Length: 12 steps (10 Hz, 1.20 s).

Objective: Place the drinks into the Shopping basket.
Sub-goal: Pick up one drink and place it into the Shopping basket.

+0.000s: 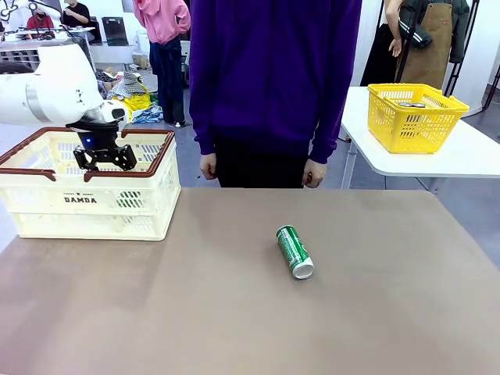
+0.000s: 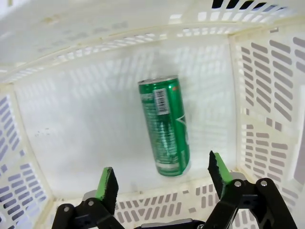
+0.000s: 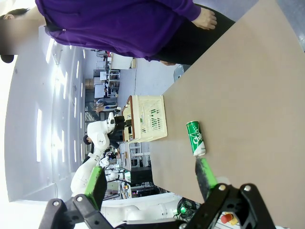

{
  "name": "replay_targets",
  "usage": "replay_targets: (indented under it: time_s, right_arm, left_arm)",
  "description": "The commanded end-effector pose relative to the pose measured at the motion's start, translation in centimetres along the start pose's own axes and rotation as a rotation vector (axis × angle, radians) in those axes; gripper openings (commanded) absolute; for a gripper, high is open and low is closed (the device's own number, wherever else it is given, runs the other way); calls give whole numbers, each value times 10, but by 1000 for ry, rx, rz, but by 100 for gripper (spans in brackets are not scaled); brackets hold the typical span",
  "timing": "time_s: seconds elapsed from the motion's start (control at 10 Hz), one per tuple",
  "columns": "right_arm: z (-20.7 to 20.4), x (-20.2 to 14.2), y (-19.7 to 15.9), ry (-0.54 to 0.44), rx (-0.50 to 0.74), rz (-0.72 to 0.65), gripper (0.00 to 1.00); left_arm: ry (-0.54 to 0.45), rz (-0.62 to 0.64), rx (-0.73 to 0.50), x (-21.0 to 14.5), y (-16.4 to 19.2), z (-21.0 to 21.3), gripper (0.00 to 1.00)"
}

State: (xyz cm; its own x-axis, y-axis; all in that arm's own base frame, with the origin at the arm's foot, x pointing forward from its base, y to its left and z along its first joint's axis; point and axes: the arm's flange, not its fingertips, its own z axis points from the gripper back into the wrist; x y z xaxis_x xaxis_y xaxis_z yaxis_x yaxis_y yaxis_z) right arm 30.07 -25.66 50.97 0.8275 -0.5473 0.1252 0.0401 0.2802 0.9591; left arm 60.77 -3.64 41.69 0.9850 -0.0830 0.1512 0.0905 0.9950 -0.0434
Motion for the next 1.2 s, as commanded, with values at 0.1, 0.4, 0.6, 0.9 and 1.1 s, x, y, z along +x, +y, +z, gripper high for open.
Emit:
replay_targets:
  time_s: [0.1, 0.4, 0.6, 0.9, 1.1]
  right_arm:
    - [1, 1, 1, -2, 17, 22, 100]
    - [1, 1, 1, -2, 17, 22, 100]
    - [1, 1, 1, -2, 17, 22, 100]
    - [1, 1, 1, -2, 17, 22, 100]
    - [1, 1, 1, -2, 17, 22, 100]
  left_arm:
    - [-10, -2, -24, -12, 4, 32, 100]
    - [148, -61, -393, -44, 35, 120, 100]
    - [62, -210, -631, -85, 70, 180, 100]
    - [-74, -289, -910, -174, 130, 216, 100]
    - [-227, -355, -1057, -247, 166, 195, 100]
